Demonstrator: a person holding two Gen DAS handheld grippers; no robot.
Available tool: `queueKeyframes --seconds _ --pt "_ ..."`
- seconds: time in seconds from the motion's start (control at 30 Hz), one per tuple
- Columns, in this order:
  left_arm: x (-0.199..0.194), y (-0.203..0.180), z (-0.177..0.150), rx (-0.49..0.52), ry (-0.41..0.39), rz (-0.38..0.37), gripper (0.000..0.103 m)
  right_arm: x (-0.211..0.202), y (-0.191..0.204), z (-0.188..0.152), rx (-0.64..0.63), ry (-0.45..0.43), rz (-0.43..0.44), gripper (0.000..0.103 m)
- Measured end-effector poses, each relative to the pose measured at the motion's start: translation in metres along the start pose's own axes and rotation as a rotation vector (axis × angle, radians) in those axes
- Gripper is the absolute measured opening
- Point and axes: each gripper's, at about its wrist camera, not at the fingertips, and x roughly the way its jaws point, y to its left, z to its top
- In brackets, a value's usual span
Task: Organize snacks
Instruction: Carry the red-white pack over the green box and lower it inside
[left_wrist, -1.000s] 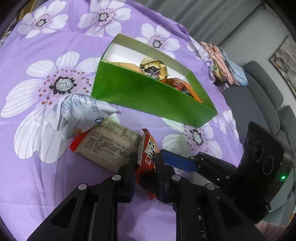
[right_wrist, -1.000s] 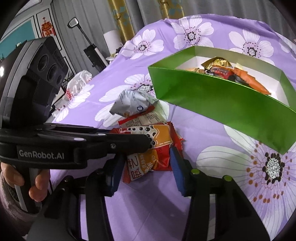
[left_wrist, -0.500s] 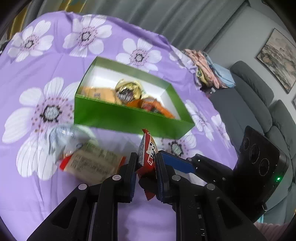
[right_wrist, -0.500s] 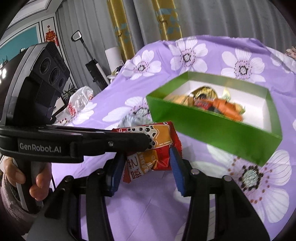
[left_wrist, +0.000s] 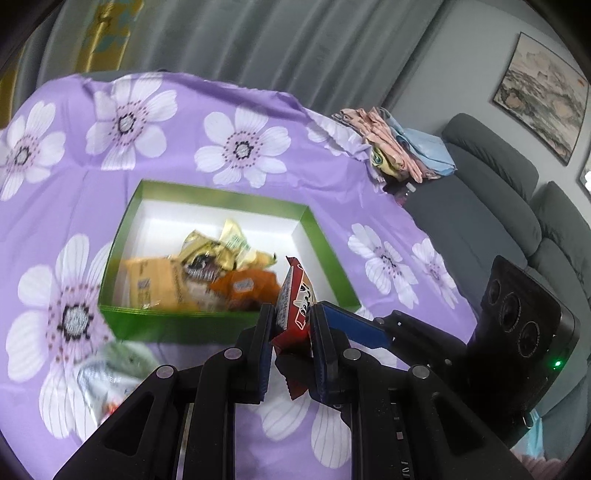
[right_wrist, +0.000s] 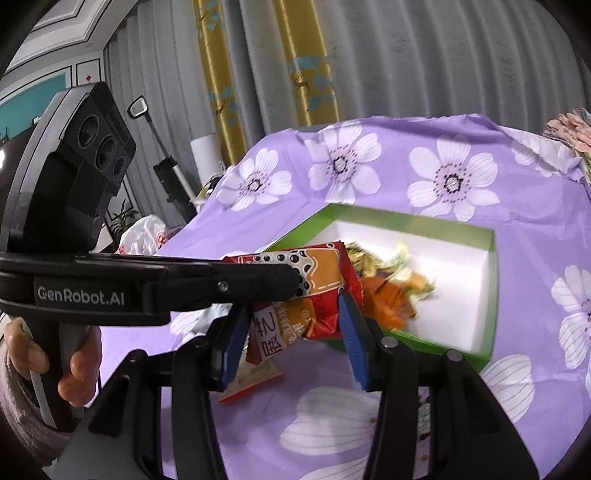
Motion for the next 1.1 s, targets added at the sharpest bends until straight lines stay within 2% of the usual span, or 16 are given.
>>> queueKeyframes --seconds 0.37,1.1 --pt "0.03 -0.017 0.023 0.04 0.014 -0.022 0.018 -0.004 -0.028 0.008 0.047 -0.03 -0.041 0.049" --pt "0.083 -0.005 0.034 0.007 0.084 -0.027 0.018 0.024 -0.064 0.003 0.094 0.05 -0.085 0.049"
